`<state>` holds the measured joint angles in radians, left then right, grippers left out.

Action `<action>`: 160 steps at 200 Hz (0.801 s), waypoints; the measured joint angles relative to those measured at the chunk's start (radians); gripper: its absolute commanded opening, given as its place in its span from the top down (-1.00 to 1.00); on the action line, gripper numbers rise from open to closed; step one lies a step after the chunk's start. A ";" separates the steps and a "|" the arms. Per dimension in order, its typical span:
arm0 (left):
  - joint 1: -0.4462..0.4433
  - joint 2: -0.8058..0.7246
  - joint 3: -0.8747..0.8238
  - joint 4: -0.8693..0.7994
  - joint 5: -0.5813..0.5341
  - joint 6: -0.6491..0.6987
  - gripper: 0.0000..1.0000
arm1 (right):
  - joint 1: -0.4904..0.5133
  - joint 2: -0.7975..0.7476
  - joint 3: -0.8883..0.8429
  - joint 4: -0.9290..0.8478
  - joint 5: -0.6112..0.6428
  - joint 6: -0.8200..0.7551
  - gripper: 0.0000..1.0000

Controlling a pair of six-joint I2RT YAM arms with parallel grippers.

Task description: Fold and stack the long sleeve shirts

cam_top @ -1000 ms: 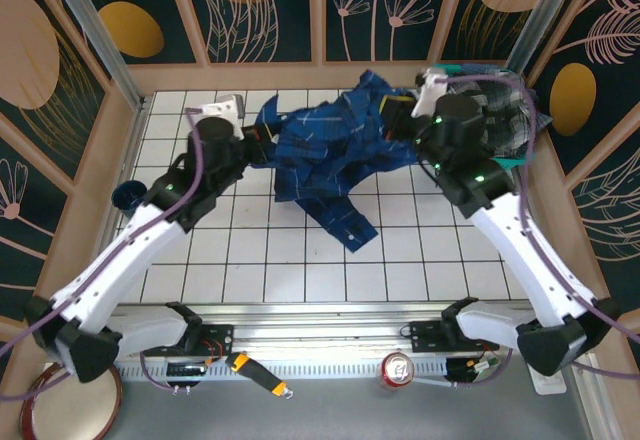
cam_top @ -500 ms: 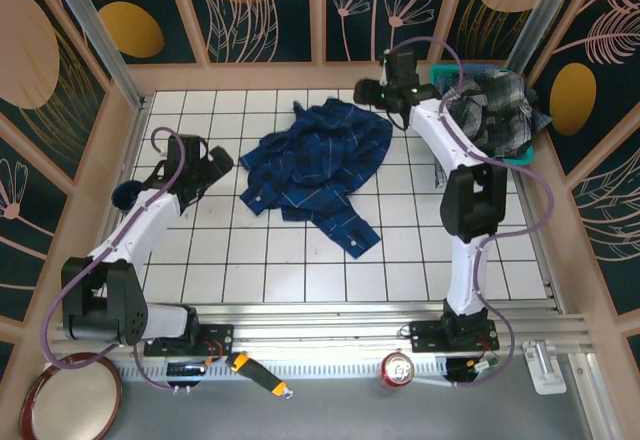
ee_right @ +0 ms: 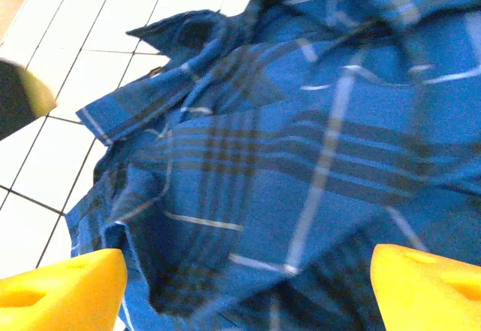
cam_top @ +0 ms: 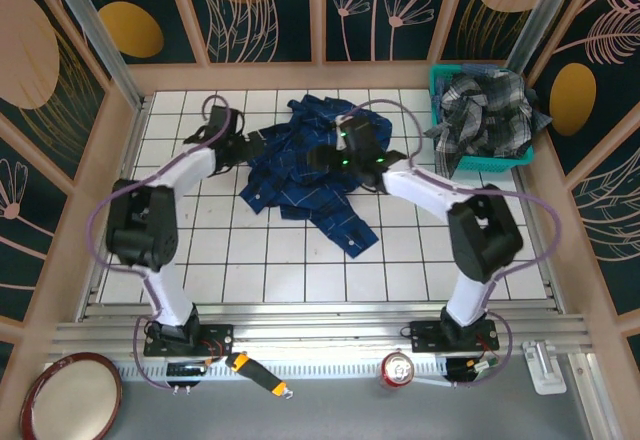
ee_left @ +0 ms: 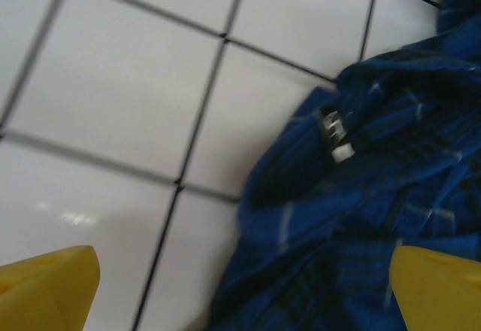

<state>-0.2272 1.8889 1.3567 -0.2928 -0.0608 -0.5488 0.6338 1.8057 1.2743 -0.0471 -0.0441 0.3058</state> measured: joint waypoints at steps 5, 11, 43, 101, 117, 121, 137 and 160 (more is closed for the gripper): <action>-0.005 0.026 0.023 0.004 0.000 0.008 -0.96 | 0.011 0.026 0.009 0.012 0.002 0.000 -0.71; -0.011 0.057 0.055 -0.002 0.001 0.025 -0.95 | 0.024 0.061 0.023 0.015 0.011 -0.001 -0.69; -0.024 0.232 0.261 -0.053 0.011 0.095 -0.83 | 0.033 0.264 0.155 -0.033 0.091 -0.007 -0.45; -0.024 0.281 0.251 -0.046 0.129 0.142 0.47 | -0.009 0.257 0.188 -0.135 0.201 -0.014 1.00; -0.022 0.275 0.220 -0.026 0.160 0.133 1.00 | -0.027 0.186 0.187 -0.160 0.232 -0.026 1.00; -0.021 0.272 0.211 -0.023 0.163 0.129 1.00 | -0.033 0.162 0.187 -0.166 0.237 -0.033 1.00; -0.012 0.240 0.167 -0.013 0.185 0.117 1.00 | -0.073 0.062 0.187 -0.192 0.254 -0.057 1.00; 0.039 0.109 0.058 0.013 0.216 0.070 1.00 | -0.175 -0.111 0.188 -0.193 0.277 -0.098 1.00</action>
<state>-0.1886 1.9984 1.4147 -0.2802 0.1551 -0.4786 0.4591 1.6947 1.4620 -0.2405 0.2333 0.2077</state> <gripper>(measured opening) 0.053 0.062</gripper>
